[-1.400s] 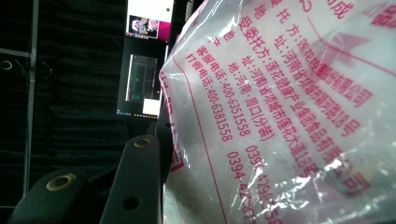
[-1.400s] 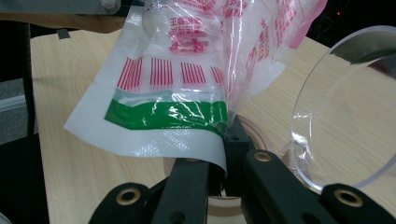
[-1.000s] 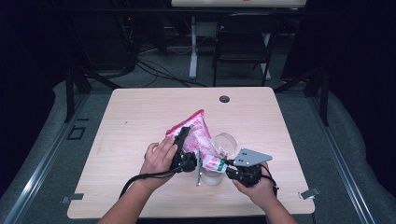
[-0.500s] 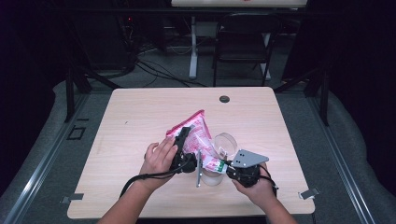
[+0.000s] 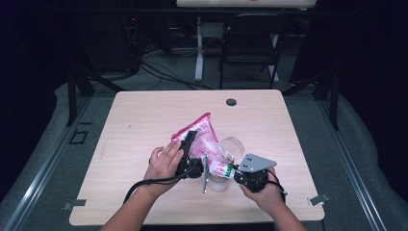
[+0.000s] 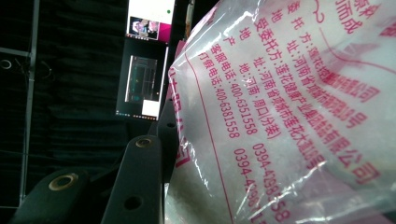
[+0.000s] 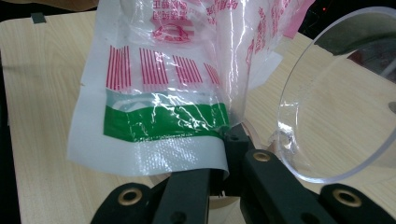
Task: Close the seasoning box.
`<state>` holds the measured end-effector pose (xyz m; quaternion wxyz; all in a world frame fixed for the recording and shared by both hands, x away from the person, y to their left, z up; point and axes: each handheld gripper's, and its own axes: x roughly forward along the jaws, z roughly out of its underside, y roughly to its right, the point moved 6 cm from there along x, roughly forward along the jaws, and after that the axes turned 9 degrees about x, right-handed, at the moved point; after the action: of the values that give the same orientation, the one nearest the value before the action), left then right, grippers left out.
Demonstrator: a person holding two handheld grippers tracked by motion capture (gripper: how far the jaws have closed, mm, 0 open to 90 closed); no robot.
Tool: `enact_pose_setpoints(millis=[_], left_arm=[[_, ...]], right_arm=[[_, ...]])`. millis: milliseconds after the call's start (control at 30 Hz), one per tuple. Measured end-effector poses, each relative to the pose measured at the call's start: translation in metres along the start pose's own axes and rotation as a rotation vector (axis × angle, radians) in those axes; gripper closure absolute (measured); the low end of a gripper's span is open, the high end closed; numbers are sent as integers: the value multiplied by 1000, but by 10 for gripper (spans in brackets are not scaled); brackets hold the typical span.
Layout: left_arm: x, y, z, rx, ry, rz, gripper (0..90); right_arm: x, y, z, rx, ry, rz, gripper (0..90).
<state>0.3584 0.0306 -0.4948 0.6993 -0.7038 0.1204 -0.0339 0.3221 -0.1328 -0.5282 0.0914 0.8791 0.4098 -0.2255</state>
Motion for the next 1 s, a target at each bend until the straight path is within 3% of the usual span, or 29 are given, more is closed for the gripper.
enact_pose_setpoints(millis=[1000], left_arm=[[-2,-3,-2,19,5,-14,642]], right_arm=[[2,3,2,7,-13,1,900]])
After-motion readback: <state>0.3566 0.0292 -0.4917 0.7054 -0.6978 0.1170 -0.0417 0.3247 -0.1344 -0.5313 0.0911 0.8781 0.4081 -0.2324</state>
